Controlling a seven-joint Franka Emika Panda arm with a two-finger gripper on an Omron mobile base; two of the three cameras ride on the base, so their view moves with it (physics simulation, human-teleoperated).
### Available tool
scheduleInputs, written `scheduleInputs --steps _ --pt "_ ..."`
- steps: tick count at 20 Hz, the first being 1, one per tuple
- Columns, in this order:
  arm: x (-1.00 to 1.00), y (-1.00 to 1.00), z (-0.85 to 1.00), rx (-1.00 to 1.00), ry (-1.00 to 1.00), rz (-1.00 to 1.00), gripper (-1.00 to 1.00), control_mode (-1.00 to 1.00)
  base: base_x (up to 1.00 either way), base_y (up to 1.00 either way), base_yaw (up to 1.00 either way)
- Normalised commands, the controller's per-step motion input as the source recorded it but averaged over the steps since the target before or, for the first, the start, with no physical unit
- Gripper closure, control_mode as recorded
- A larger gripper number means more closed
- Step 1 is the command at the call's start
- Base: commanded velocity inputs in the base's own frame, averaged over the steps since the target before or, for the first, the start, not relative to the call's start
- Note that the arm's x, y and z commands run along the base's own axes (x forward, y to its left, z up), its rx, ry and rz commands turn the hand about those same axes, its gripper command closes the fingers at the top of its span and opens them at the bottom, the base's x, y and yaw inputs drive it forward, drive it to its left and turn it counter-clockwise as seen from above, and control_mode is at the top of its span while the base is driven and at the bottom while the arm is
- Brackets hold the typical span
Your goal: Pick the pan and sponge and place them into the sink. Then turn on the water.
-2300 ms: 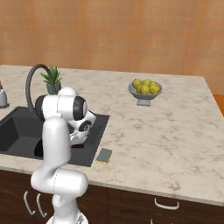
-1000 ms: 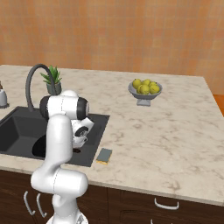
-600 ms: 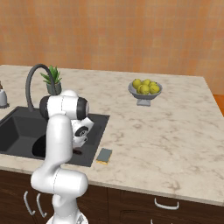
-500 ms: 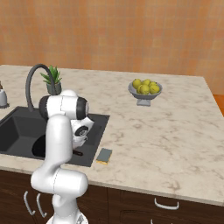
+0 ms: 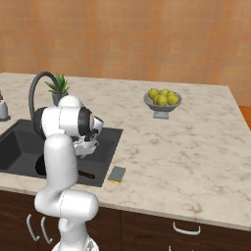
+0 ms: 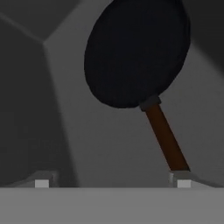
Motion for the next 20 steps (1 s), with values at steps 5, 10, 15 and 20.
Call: scheduleInputs --steps 5,10,15,20 --pt "-0.19 -0.3 0.79 -0.07 -0.09 0.0 -1.0 -1.0 0.0 0.0 0.0" --pt "-0.55 -0.52 0.8 -0.01 -0.12 -0.06 -1.0 -1.0 0.0 0.0 0.0" --pt "-0.78 -0.57 0.93 0.0 -0.15 -0.11 -1.0 -1.0 0.0 0.0 0.0" --pt "-0.89 -0.4 0.99 -0.08 -0.18 -0.17 -1.0 -1.0 0.0 0.0 0.0"
